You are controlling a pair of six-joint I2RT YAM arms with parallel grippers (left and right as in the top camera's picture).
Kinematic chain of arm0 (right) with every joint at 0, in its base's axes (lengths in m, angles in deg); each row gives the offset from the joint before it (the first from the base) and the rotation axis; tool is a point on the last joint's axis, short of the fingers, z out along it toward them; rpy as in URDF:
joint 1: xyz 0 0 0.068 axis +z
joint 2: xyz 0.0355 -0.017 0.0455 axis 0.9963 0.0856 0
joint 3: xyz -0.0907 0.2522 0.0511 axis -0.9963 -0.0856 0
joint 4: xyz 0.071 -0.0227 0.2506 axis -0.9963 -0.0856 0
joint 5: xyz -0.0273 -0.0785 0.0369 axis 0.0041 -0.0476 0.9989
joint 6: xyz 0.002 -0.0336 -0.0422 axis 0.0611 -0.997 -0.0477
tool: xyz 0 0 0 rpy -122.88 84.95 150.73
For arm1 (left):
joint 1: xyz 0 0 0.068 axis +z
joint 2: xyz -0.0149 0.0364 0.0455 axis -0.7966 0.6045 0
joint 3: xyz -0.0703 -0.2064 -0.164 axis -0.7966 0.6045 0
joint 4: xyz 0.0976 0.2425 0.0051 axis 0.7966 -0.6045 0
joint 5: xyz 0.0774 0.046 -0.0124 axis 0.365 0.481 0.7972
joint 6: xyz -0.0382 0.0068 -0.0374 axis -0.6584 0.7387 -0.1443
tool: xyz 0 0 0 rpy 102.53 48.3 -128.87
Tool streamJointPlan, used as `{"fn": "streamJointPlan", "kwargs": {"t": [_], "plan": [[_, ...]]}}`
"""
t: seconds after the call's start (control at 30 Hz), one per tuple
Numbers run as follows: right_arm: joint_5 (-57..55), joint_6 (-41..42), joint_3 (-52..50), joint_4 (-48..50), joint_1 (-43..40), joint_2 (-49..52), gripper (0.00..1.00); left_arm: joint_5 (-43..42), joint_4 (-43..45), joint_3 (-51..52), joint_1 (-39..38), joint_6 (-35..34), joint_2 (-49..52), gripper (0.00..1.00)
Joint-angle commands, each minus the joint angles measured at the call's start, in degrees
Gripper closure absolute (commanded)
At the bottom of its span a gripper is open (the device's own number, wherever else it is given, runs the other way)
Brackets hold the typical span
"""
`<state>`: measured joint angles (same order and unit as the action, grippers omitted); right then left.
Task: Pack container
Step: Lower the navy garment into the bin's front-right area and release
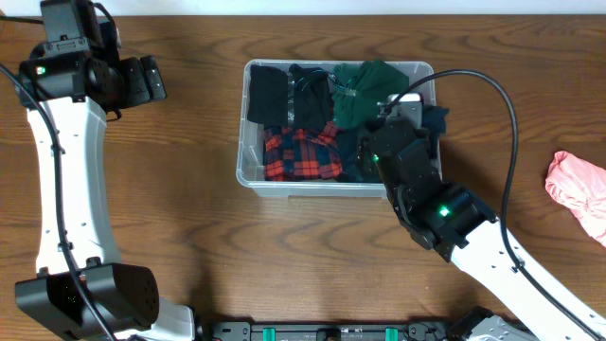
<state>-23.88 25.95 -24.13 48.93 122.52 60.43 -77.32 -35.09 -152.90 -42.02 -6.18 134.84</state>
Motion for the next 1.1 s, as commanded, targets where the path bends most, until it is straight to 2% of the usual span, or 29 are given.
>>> {"fn": "streamJointPlan", "kwargs": {"t": [0.0, 0.2, 0.3, 0.33, 0.4, 0.47, 0.5, 0.73, 1.07], "plan": [[0.3, -7.7, 1.0, -2.5, 0.5, 0.0, 0.27, 0.1, -0.2, -0.7, 0.2, -0.1, -0.3, 0.02], [0.1, -9.9, 1.0, -7.0, 0.4, 0.0, 0.24, 0.1, -0.2, -0.7, 0.2, -0.1, -0.3, 0.02], [-0.2, -12.4, 1.0, -6.0, -0.3, 0.1, 0.31, 0.1, -0.2, -0.7, 0.2, -0.1, -0.3, 0.02], [-0.2, -13.2, 1.0, -5.4, -1.1, 0.1, 0.36, 0.1, -0.2, -0.7, 0.2, -0.1, -0.3, 0.02], [-0.2, -14.8, 1.0, -4.0, -3.2, 0.6, 0.56, 0.1, -0.2, -0.7, 0.2, -0.1, -0.3, 0.02], [-0.2, -15.5, 1.0, -2.8, -5.8, 1.7, 0.91, 0.1, -0.2, -0.7, 0.2, -0.1, -0.3, 0.02], [0.0, -15.5, 1.0, -2.4, -7.1, 2.4, 0.97, 0.1, -0.2, -0.7, 0.2, -0.1, -0.3, 0.02], [10.6, -15.4, 1.0, -2.4, -14.9, 7.6, 0.99, 0.1, -0.2, -0.7, 0.2, -0.1, -0.3, 0.02], [13.2, -13.1, 1.0, -5.1, -16.1, 17.7, 0.99, 0.1, -0.2, -0.7, 0.2, -0.1, -0.3, 0.02]]}}
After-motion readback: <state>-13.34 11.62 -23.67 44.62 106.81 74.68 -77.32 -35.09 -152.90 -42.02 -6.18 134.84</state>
